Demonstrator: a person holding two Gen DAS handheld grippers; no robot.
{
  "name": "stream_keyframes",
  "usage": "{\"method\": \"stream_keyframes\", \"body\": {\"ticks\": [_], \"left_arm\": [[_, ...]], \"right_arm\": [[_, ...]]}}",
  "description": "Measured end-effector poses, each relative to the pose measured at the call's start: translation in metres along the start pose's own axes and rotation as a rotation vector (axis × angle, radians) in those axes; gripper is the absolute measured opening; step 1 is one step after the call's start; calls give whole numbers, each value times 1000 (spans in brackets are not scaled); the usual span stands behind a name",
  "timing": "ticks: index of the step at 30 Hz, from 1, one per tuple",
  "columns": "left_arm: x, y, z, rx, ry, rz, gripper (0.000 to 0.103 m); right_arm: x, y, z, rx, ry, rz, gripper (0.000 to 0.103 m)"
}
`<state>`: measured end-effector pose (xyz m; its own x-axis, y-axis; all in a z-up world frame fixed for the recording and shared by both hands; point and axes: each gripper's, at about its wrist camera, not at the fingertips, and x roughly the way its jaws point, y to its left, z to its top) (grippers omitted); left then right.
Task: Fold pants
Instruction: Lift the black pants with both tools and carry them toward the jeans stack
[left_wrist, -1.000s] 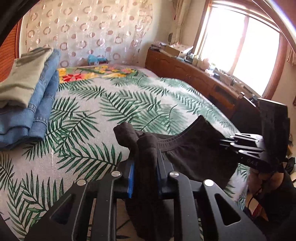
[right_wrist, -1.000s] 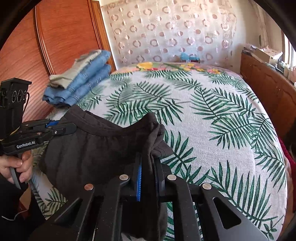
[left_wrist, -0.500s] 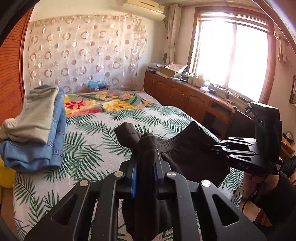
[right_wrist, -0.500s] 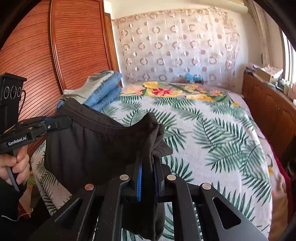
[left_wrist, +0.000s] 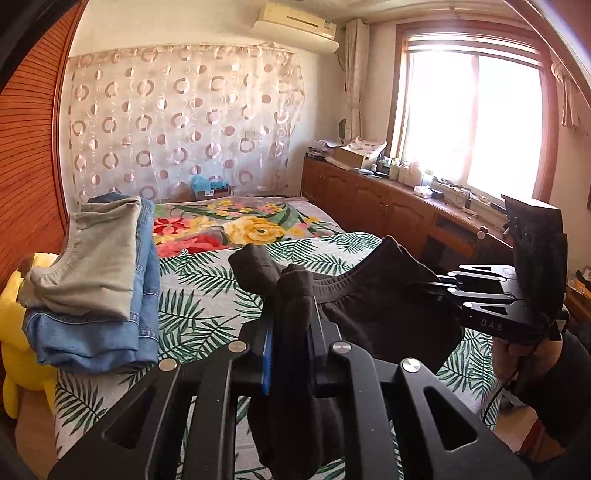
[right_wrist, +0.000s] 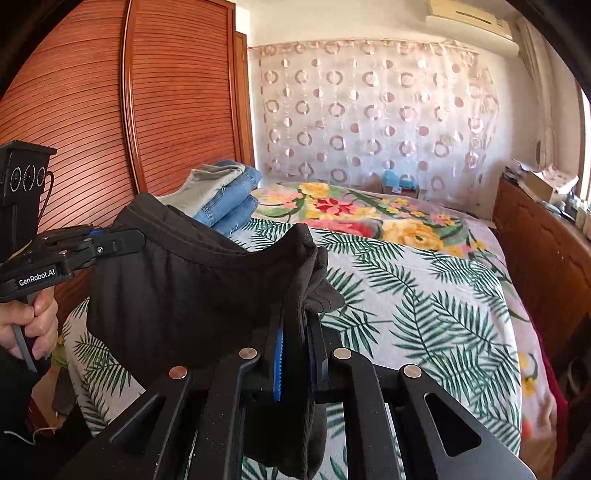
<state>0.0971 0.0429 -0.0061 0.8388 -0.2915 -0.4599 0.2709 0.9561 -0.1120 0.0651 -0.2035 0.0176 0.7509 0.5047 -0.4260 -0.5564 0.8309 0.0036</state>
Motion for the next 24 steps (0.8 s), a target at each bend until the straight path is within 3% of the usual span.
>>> {"method": "stream_keyframes", "body": {"ticks": [8,24], "left_arm": [[4,21,12,-13,-1,42,15],[-2,94,58,-57,-57,164,15]], "right_arm": [[29,0,30,-54,9,29,10],[111,11,136,-231,-10,98,10]]}}
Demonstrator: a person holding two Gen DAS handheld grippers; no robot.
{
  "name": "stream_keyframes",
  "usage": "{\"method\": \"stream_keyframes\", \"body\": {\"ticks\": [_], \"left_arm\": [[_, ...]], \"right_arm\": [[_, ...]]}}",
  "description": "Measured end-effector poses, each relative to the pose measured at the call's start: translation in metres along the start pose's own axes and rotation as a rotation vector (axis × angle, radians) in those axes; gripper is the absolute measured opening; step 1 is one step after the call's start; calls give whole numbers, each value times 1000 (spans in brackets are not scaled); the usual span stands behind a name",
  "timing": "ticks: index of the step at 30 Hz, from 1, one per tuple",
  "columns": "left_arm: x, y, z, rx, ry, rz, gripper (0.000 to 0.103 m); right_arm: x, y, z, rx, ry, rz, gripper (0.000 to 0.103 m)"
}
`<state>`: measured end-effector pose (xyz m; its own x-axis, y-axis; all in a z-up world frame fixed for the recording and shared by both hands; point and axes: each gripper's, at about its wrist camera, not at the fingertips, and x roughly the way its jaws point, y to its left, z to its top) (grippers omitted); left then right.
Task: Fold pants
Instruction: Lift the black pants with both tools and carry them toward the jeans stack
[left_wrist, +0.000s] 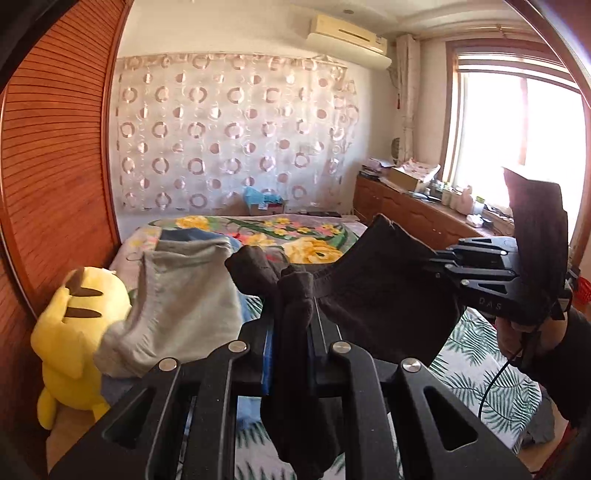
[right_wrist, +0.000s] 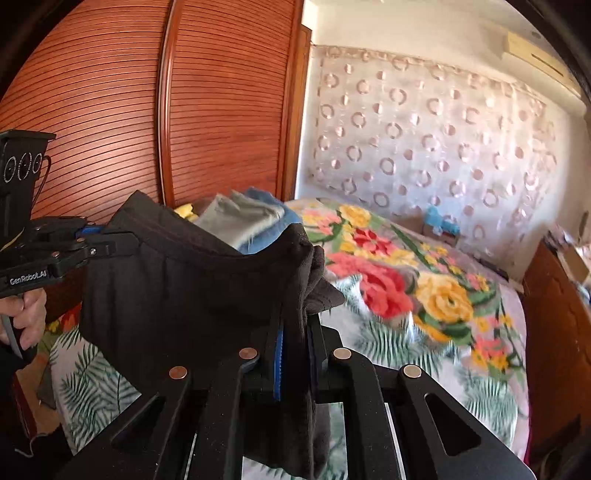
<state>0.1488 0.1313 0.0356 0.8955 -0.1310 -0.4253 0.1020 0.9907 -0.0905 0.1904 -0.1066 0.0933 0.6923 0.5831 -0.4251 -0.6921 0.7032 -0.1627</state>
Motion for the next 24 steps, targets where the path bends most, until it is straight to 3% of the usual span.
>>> {"method": "stream_keyframes", "body": {"ticks": [17,24], "left_arm": [[18,51,13,-53,-37,87,15],[21,65,5,-103,-66,142,15]], "right_arm": [[87,-21,46,-68,-26,48,10],[122,-16,63,-166,-50,66,10]]}}
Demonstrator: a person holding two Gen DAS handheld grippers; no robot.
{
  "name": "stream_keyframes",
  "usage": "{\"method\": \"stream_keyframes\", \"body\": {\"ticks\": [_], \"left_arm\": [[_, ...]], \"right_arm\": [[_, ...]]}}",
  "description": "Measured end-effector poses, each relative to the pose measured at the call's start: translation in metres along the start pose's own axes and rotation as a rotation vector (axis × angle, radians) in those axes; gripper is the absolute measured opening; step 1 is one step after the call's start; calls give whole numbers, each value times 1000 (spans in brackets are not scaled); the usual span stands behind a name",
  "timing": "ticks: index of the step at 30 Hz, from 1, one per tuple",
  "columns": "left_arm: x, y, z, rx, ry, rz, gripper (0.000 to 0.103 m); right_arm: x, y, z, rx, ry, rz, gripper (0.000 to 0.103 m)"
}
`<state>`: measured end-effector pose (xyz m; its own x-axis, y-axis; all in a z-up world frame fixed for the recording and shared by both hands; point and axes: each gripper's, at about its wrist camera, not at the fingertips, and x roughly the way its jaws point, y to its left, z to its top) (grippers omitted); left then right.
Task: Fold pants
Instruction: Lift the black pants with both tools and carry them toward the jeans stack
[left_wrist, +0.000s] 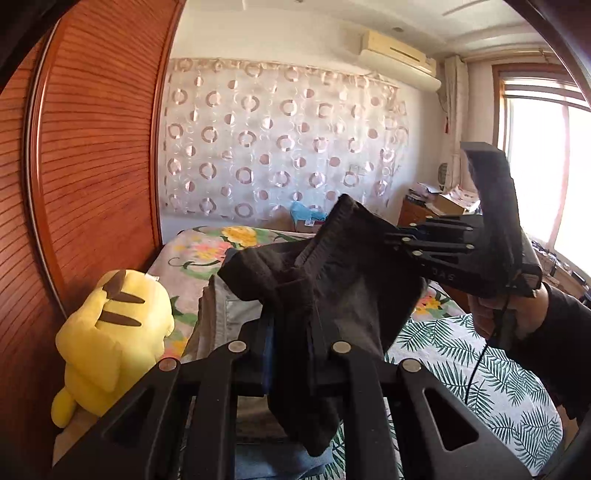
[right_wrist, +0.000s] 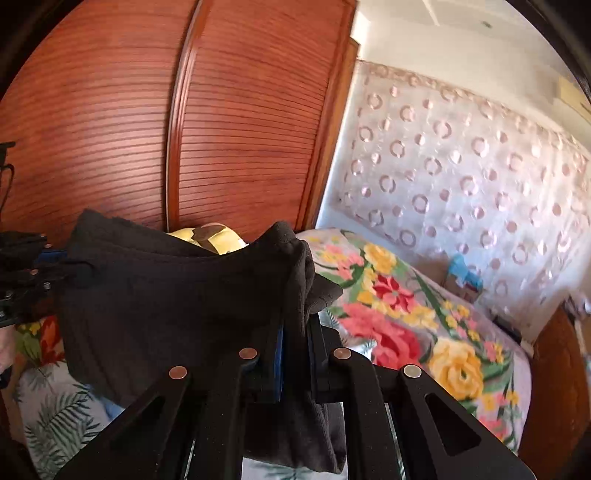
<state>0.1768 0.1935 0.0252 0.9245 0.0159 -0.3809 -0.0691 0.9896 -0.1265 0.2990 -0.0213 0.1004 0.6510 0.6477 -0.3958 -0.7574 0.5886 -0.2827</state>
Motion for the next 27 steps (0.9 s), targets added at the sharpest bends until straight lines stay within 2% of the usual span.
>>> {"method": "stream_keyframes", "body": {"ticks": [11,25,27], "left_arm": [[3,18,-17,-103,10,81,15],[7,27,-37,-156,61,136,15],[7,26,-39,-163,72,137,15]], "right_arm": [[69,-1,16,-53,5,78,10],[93,-1,19,-27,43,128,10],[93,-2,20,-19,51,122,25]]}}
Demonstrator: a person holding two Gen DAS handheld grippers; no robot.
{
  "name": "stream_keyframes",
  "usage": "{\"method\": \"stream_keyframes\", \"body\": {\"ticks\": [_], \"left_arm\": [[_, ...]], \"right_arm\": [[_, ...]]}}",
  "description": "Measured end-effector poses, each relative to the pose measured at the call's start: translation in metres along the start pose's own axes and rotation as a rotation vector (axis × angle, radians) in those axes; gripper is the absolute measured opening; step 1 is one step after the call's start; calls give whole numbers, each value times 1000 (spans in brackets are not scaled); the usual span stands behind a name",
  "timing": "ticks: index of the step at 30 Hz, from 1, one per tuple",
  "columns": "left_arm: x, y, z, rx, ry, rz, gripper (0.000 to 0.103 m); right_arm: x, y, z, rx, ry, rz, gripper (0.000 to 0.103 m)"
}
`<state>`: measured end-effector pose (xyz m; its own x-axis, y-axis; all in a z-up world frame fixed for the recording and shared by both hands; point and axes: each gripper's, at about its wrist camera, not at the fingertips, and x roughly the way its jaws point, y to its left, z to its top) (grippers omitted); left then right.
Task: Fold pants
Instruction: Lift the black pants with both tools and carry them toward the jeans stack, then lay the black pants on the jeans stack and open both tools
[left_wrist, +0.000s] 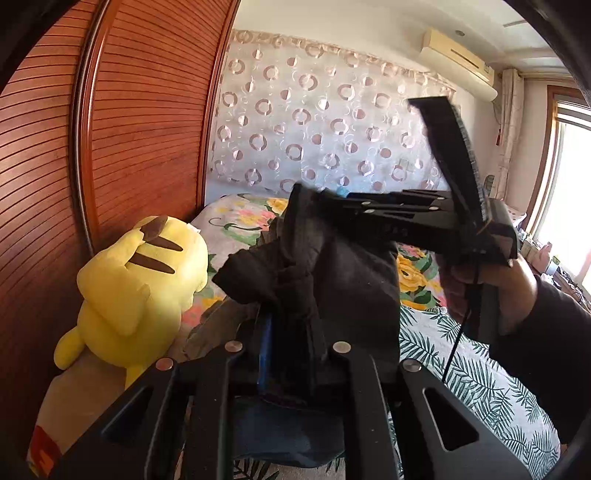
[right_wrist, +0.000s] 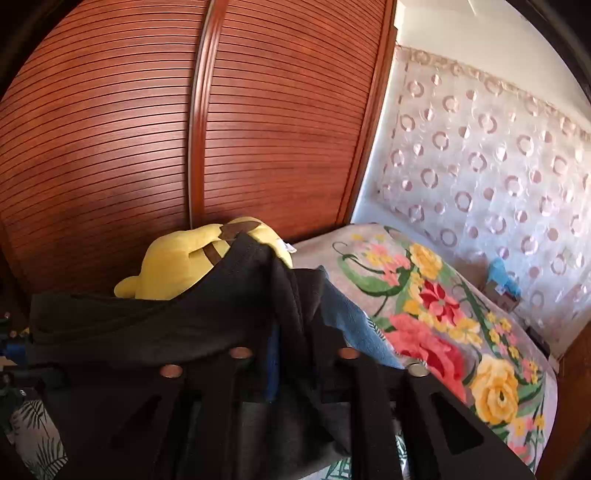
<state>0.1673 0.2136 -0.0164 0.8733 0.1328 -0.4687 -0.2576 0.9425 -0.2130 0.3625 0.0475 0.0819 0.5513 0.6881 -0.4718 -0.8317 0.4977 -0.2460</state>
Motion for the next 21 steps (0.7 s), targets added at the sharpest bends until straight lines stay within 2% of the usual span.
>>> {"method": "stream_keyframes", "body": {"ticks": [5,9,15,18,20,21], "left_arm": [[3,1,-3,-5,12,11,15],[5,1,-5,-5,22,27,17],[8,2,-7,-12,45,49,23],[6,2,-7,-4,48,66,31],[3,3,-7,-3,44,77,46],[1,4,-7,-8,41,74,47]], "right_arm": [[-17,-14,-6,37,-13,6,30],[-24,-24,-25,68,15,58,30],[-10,-38,-36,113,67,-3,30],[-8,-38,-34,153,67,5,30],[-10,-33,-30,159,58,-1,30],[-12,-32,-32,163,54,-3,30]]}}
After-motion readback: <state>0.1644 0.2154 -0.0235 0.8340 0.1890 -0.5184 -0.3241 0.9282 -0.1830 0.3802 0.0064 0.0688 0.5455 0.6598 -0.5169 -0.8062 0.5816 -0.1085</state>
